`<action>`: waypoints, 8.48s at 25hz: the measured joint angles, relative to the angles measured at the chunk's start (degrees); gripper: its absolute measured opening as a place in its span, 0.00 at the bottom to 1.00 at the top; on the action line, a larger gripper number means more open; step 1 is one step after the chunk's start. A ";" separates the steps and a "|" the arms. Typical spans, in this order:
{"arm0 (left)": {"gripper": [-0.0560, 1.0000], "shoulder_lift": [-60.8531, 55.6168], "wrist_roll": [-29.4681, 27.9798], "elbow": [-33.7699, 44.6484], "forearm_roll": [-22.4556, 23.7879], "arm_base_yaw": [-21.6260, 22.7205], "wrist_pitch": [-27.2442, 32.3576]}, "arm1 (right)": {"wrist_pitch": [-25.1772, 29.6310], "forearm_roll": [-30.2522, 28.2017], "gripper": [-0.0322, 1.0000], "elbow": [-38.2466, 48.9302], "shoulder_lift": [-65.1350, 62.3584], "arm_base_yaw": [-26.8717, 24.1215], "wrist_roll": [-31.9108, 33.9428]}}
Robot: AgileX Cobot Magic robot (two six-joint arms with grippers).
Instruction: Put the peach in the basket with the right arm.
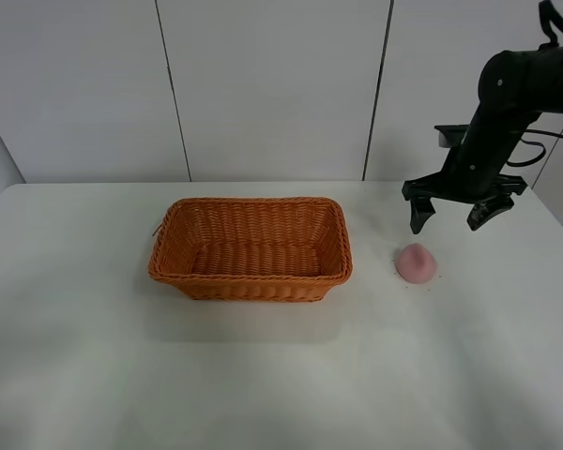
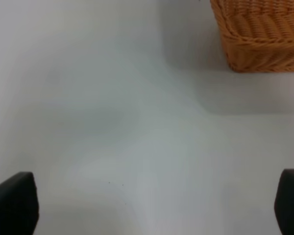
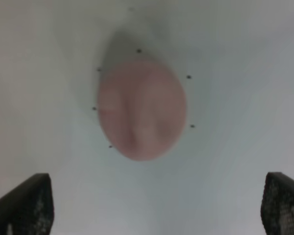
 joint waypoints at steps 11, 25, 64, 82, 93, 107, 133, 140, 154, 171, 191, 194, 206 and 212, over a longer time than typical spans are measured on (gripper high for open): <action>0.99 0.00 0.00 0.00 0.00 0.00 0.00 | -6.10 -1.06 0.66 -0.06 5.45 0.90 1.40; 0.99 0.00 0.00 0.00 0.00 0.00 0.00 | -9.94 -1.37 0.65 -0.06 13.61 0.90 2.66; 0.99 0.00 0.00 0.00 0.00 0.00 0.00 | 8.65 -1.66 0.03 -34.01 9.86 8.39 2.66; 0.99 0.00 0.00 0.00 0.00 0.00 0.00 | 4.48 -1.82 0.03 -34.15 13.43 29.44 2.50; 0.99 0.00 0.00 0.00 0.00 0.00 0.00 | -0.47 -1.68 0.19 -34.15 25.35 30.58 2.50; 0.99 0.00 0.00 0.00 0.00 0.00 0.00 | 7.95 -1.06 0.70 -44.19 24.90 30.58 2.19; 0.99 0.00 0.00 0.00 0.00 0.00 0.00 | 8.32 -3.51 0.70 -48.22 17.19 9.57 1.81; 0.99 0.00 0.00 0.00 0.00 0.00 0.00 | 8.32 -3.67 0.70 -48.22 17.25 -2.16 1.81; 0.99 0.00 0.00 0.00 0.00 0.00 0.00 | 8.26 -2.06 0.70 -41.31 13.75 -4.27 1.35; 0.99 0.00 0.00 0.00 0.00 0.00 0.00 | 8.20 -2.36 0.70 19.02 -30.32 -4.27 1.18; 0.99 0.00 0.00 0.00 0.00 0.00 0.00 | -2.33 -1.57 0.70 59.89 -96.68 -4.27 1.18; 0.99 0.00 0.00 0.00 0.00 0.00 0.00 | -2.33 -1.57 0.70 59.94 -103.35 -4.27 1.18; 0.99 0.00 0.00 0.00 0.00 0.00 0.00 | -2.33 -1.57 0.70 59.94 -114.22 -4.27 1.18; 0.99 0.00 0.00 0.00 0.00 0.00 0.00 | -2.33 -1.57 0.70 59.94 -114.22 -4.27 1.18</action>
